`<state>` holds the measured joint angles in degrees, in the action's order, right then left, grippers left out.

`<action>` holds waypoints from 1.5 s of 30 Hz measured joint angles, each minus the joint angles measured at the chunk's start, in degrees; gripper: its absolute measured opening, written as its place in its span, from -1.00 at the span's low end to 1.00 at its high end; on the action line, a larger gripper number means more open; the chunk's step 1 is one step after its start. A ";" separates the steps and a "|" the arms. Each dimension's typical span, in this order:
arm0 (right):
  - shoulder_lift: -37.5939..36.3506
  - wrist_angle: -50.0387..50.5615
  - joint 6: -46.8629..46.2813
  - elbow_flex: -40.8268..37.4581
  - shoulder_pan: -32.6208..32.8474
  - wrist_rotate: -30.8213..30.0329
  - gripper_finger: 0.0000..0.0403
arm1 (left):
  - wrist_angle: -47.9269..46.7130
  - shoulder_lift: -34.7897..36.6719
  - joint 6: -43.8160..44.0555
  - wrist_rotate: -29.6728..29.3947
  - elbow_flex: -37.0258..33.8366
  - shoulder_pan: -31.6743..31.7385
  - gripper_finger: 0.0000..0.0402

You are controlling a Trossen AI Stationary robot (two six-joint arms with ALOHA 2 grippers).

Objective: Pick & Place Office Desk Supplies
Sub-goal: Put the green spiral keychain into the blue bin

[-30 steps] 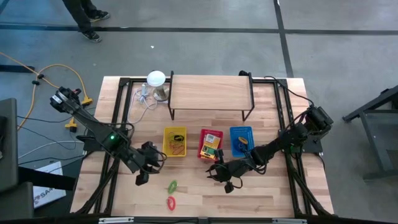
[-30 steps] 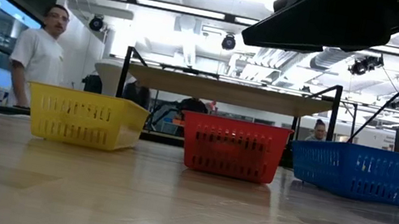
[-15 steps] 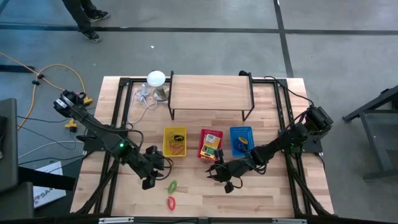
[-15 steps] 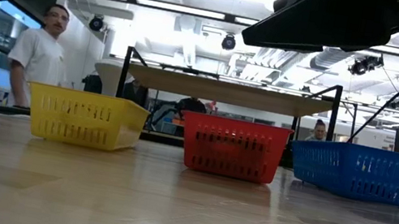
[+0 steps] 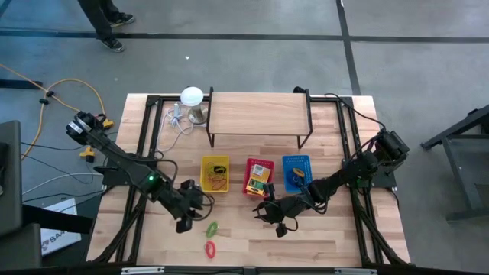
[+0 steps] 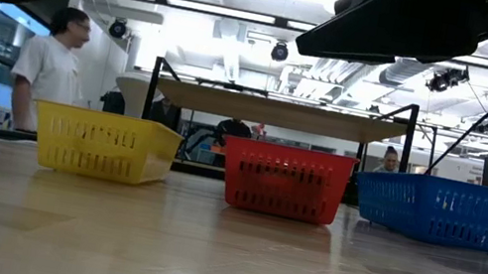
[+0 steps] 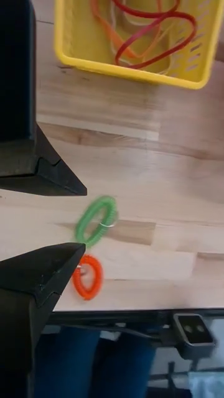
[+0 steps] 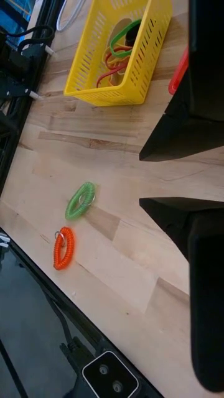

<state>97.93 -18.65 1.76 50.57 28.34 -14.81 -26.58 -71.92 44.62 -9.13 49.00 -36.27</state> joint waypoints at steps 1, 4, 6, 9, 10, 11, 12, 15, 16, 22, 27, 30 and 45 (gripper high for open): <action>0.00 0.00 0.00 0.00 0.00 0.00 -0.55 | 0.56 0.00 0.00 0.00 0.01 0.30 -0.36; 0.00 0.00 0.00 0.00 0.00 0.00 -0.55 | 2.13 0.00 -0.05 0.00 0.01 1.48 -0.36; 0.00 0.00 0.00 0.00 0.00 0.00 -0.55 | 3.64 0.00 -0.99 0.03 0.00 2.46 -0.36; 0.00 0.00 0.00 0.00 0.00 0.02 -0.55 | 6.36 0.00 -3.02 0.02 0.00 3.80 -0.36; 0.00 0.00 0.00 0.00 0.00 0.02 -0.55 | 7.38 0.00 -3.59 0.02 0.01 4.26 -0.36; 0.00 0.00 0.00 0.00 0.00 0.00 -0.55 | 8.13 0.00 -4.08 0.02 0.00 4.79 -0.36; 0.00 0.00 0.00 0.00 0.00 0.02 -0.55 | 8.70 0.00 -4.41 0.06 -0.01 5.32 -0.36; 0.00 0.00 0.00 0.00 0.00 0.02 -0.55 | 10.49 -0.99 -6.11 0.03 0.03 6.83 -0.36; 0.00 0.00 0.00 0.00 0.00 0.00 -0.55 | 11.22 -1.67 -6.88 0.14 0.03 7.30 -0.36; 0.00 -0.04 0.00 0.00 0.00 0.01 -0.55 | 20.13 -6.25 -10.13 4.43 0.01 9.36 -0.36; 0.00 -0.04 0.00 0.00 0.00 0.02 -0.55 | 24.06 -10.51 -10.38 8.81 0.01 8.95 -0.36; 0.00 -0.04 0.00 0.00 0.00 0.00 -0.55 | 23.97 -12.56 -10.36 9.99 0.01 7.68 -0.36; 0.00 -0.02 0.00 0.00 0.00 0.02 -0.55 | 16.57 -14.84 -12.27 5.91 -0.01 2.98 -0.36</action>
<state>97.93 -18.68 1.76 50.57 28.34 -14.79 -10.01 -86.76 32.35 -3.22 48.99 -33.30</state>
